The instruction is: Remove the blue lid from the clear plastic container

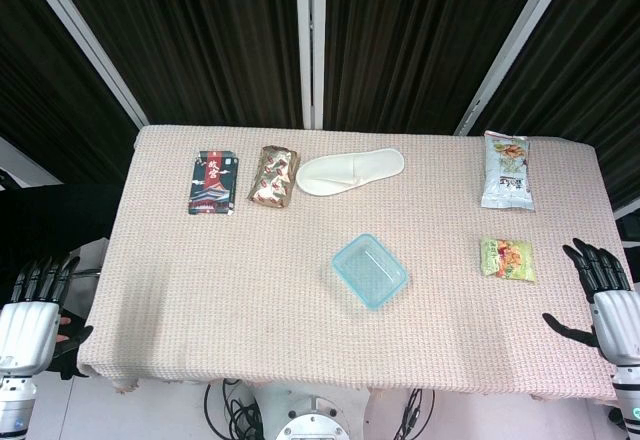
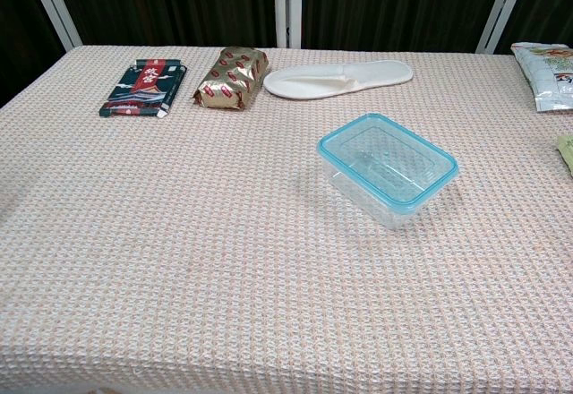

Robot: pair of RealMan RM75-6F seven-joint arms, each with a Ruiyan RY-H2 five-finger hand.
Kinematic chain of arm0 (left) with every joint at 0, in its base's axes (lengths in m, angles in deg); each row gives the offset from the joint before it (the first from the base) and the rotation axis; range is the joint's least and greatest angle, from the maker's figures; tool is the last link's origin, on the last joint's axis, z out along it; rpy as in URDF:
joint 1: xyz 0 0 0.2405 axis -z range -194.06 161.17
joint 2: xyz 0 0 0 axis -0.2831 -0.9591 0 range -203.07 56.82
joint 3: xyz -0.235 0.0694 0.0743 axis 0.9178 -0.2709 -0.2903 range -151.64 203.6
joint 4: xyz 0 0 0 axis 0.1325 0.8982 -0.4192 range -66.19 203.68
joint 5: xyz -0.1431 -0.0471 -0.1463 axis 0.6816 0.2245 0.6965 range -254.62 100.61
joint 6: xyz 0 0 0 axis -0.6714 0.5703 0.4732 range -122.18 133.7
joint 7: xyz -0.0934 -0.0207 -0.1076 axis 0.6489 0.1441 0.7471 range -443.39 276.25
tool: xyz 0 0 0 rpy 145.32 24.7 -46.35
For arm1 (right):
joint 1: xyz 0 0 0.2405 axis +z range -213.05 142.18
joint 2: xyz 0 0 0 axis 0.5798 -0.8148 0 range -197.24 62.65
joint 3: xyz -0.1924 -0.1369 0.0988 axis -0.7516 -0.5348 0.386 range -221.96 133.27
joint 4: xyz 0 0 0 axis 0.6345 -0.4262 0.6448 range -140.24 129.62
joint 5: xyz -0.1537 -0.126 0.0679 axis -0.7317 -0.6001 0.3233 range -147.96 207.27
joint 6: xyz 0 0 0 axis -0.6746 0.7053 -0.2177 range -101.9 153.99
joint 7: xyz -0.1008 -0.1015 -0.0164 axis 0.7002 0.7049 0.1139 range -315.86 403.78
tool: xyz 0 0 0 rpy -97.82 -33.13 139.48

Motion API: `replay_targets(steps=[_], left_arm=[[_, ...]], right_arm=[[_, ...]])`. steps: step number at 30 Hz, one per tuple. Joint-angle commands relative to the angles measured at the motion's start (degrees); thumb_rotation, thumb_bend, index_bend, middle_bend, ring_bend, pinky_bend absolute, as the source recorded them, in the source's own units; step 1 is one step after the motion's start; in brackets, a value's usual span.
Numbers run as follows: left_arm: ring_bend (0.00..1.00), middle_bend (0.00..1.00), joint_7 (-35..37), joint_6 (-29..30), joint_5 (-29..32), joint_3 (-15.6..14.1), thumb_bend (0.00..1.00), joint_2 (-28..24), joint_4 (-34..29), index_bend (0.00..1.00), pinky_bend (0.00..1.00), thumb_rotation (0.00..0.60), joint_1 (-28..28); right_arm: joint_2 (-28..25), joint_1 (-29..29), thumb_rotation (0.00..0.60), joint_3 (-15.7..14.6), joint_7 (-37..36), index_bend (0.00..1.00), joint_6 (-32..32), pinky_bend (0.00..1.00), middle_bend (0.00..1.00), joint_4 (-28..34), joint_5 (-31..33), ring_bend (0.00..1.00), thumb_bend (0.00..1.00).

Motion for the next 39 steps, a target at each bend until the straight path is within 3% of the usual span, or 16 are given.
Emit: replay_targets(steps=[1, 8, 15, 20, 28, 39], left_arm=[[0.00, 0.03, -0.1, -0.6, 0.4, 0.2, 0.04, 0.1, 0.1, 0.06, 0.01, 0.600, 0.1], [0.00, 0.03, -0.8, -1.9, 1.1, 0.5, 0.04, 0.3, -0.8, 0.06, 0.01, 0.600, 0.4], [0.00, 0.03, -1.4, -3.9, 1.3, 0.7, 0.04, 0.6, -1.3, 0.06, 0.01, 0.600, 1.4], [0.00, 0.03, -2.0, -5.3, 1.7, 1.1, 0.04, 0.6, -1.5, 0.06, 0.02, 0.600, 2.3], [0.00, 0.03, -2.6, -7.3, 3.2, 1.9, 0.04, 0.7, -1.5, 0.06, 0.02, 0.600, 3.4], [0.00, 0.03, -2.6, -9.3, 4.0, 2.6, 0.04, 1.6, -0.7, 0.06, 0.02, 0.600, 5.1]], right_arm=[[-0.3, 0.8, 0.600, 0.3, 0.7, 0.00, -1.1, 0.00, 0.00, 0.7, 0.0, 0.00, 0.04], [-1.2, 3.3, 0.600, 1.0, 2.0, 0.00, -3.9, 0.00, 0.00, 2.5, -0.4, 0.00, 0.04], [-3.2, 8.7, 0.600, 0.8, 0.7, 0.00, -11.8, 0.00, 0.19, 5.8, -2.0, 0.00, 0.07], [-2.8, 15.5, 0.600, 1.8, -0.9, 0.00, -21.7, 0.00, 0.24, 7.8, -1.1, 0.00, 0.31], [1.8, 26.3, 0.600, 4.0, -5.2, 0.00, -37.2, 0.00, 0.26, 4.9, 3.6, 0.00, 0.57], [11.2, 36.8, 0.600, 5.8, -10.1, 0.00, -50.2, 0.00, 0.26, -3.2, 7.5, 0.00, 0.63]])
